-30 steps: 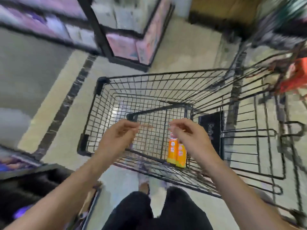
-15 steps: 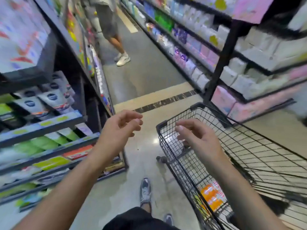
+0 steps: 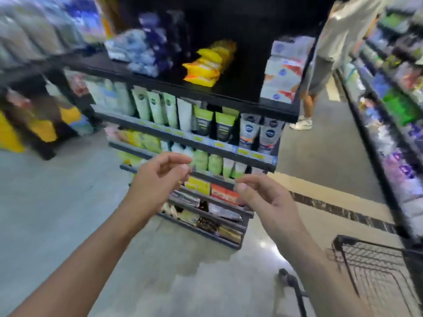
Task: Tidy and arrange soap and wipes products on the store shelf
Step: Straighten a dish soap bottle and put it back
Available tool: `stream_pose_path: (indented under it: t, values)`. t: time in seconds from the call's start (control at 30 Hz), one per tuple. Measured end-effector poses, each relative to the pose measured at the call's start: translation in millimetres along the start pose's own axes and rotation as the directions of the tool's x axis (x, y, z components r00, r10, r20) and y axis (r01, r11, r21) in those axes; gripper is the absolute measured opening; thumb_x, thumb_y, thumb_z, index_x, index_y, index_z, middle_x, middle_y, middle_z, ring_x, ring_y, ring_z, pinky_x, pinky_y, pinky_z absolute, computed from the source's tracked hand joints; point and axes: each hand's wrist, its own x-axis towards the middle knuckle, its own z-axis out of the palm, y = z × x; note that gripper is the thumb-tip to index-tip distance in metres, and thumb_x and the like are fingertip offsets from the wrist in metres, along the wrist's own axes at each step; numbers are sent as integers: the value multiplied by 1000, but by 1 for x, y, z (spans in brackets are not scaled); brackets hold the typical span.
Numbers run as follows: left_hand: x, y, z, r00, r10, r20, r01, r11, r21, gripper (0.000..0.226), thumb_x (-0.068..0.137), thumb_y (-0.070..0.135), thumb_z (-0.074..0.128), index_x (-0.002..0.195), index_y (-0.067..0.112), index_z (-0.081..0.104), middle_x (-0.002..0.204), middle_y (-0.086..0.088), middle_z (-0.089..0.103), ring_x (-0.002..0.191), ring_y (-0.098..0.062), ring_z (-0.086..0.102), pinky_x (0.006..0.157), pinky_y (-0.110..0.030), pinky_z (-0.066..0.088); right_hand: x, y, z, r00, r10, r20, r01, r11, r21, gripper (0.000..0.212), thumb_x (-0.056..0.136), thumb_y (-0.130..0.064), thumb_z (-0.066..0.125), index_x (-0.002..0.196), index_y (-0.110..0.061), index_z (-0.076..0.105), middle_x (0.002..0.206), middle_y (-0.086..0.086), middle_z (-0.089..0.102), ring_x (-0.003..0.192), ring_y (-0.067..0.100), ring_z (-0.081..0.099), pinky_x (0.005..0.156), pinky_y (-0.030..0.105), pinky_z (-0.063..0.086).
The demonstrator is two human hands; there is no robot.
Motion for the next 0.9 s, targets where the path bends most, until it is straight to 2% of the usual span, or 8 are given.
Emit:
stream_pose_path:
  t: [0.07, 0.13, 0.23, 0.3, 0.4, 0.57, 0.73, 0.9]
  values:
    - [-4, -7, -59, 996, -7, -84, 7, 1000, 5, 32, 98, 15, 69, 89, 44, 78, 92, 2, 81, 87, -11, 77, 71, -22, 58, 17, -12, 60, 996, -8, 90, 6, 1000, 18, 9, 97, -27, 70, 96, -33, 76, 92, -5, 75, 87, 14, 71, 80, 31, 58]
    - [-9, -13, -119, 983, -28, -180, 27, 1000, -7, 20, 93, 20, 74, 89, 39, 78, 91, 2, 80, 84, -10, 76, 67, -19, 57, 30, -23, 121, 988, -12, 155, 6, 999, 40, 12, 96, -23, 70, 94, -34, 76, 90, -6, 75, 86, 16, 72, 82, 35, 59]
    - [-12, -20, -203, 958, -45, -283, 37, 999, -32, 16, 81, 31, 67, 91, 37, 77, 90, 3, 79, 82, -9, 74, 70, -23, 56, 48, -38, 205, 970, -47, 240, 34, 998, 56, 10, 96, -19, 70, 95, -27, 76, 84, -8, 75, 78, 12, 71, 75, 28, 58]
    - [-9, -26, -253, 948, -37, -315, 31, 999, -23, 17, 87, 22, 69, 91, 37, 77, 90, 4, 79, 81, -8, 73, 73, -28, 54, 60, -49, 252, 958, -66, 280, 51, 997, 61, 7, 96, -17, 71, 97, -22, 75, 81, -8, 75, 75, 7, 70, 69, 17, 53]
    - [4, -33, -311, 936, -32, -351, 32, 999, -4, 32, 98, 8, 64, 92, 35, 78, 92, 3, 79, 83, -9, 73, 75, -32, 52, 79, -67, 304, 955, -58, 292, 41, 997, 63, 7, 97, -16, 70, 97, -21, 75, 85, -4, 76, 80, 20, 72, 70, 17, 55]
    - [48, -42, -367, 937, -51, -345, 45, 999, -24, 32, 100, 7, 62, 93, 35, 77, 93, 4, 79, 84, -12, 74, 76, -33, 55, 122, -88, 358, 951, -54, 303, 46, 998, 34, 11, 96, -25, 71, 95, -34, 76, 94, -5, 75, 90, 19, 72, 83, 27, 59]
    - [110, -64, -393, 953, -72, -294, 60, 997, -49, 27, 96, 13, 69, 92, 38, 78, 94, 4, 79, 85, -10, 74, 76, -31, 53, 181, -84, 394, 955, -29, 295, 37, 999, -20, 11, 95, -29, 71, 97, -39, 75, 95, -8, 74, 90, 17, 71, 85, 33, 60]
    - [192, -81, -418, 969, -61, -238, 64, 998, 4, 29, 97, 10, 69, 92, 38, 77, 93, 2, 78, 82, -11, 73, 75, -31, 52, 263, -78, 430, 959, -38, 280, 45, 999, -21, 12, 96, -32, 70, 98, -43, 74, 94, -12, 74, 90, 12, 71, 83, 28, 60]
